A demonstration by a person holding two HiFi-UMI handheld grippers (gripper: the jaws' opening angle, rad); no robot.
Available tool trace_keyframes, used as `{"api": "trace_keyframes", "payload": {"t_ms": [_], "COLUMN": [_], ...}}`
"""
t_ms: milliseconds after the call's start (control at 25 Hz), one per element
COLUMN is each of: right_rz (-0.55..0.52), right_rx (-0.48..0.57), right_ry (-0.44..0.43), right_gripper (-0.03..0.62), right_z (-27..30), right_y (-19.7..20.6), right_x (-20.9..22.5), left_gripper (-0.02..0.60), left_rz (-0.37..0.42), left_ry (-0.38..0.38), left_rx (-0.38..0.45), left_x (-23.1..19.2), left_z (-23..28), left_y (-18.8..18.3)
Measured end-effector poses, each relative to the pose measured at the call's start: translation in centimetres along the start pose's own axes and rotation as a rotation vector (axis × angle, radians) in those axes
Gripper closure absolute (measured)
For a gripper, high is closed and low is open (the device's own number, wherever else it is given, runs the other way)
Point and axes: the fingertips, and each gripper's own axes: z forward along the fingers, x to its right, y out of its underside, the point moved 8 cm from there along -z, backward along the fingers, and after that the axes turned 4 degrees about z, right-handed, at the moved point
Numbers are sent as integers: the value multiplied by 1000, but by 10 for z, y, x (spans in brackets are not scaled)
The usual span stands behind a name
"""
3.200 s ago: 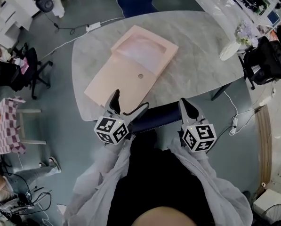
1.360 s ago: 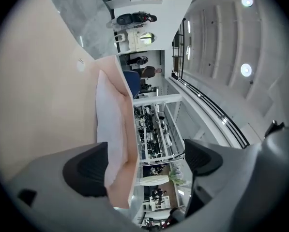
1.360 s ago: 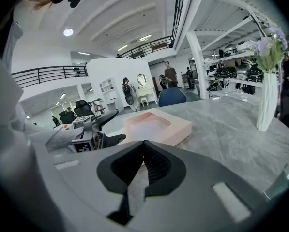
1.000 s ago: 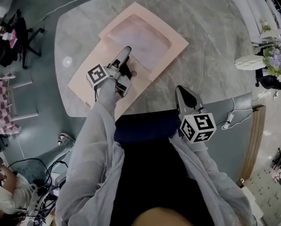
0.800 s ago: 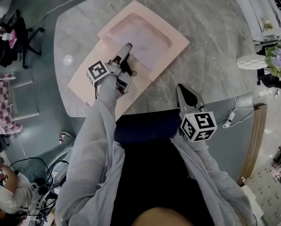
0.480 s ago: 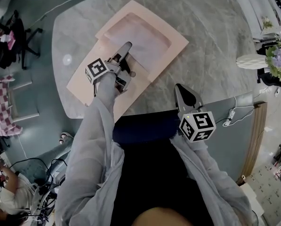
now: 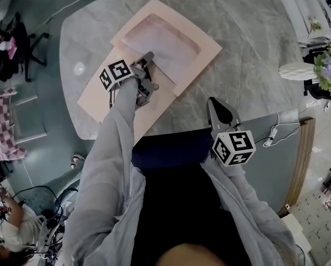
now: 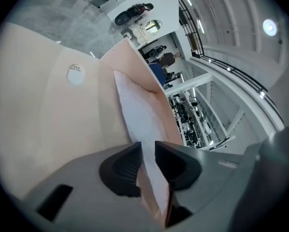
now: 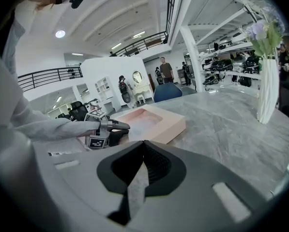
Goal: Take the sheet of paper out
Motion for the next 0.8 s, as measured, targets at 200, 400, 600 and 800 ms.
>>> {"api": "trace_keyframes", "payload": {"t_ms": [200, 400, 600, 800], "right_rz": [1, 0, -1, -1], "right_rx": [2, 9, 11, 14], "right_ry": [-7, -17, -6, 0], "right_gripper": [586, 586, 586, 586], "right_z": [3, 3, -2, -5], "right_y": [1, -1, -2, -2], "right_x": [-2, -3, 1, 2], "left_gripper": [580, 580, 580, 581], "left_rz": [42, 29, 44, 57], "left_ry": [-116, -128, -96, -52], "left_rx": [-62, -39, -8, 45], "left_x": [-2, -2, 1, 5], "left_z": [5, 3, -1, -10], "left_y": [2, 1, 2, 4]}}
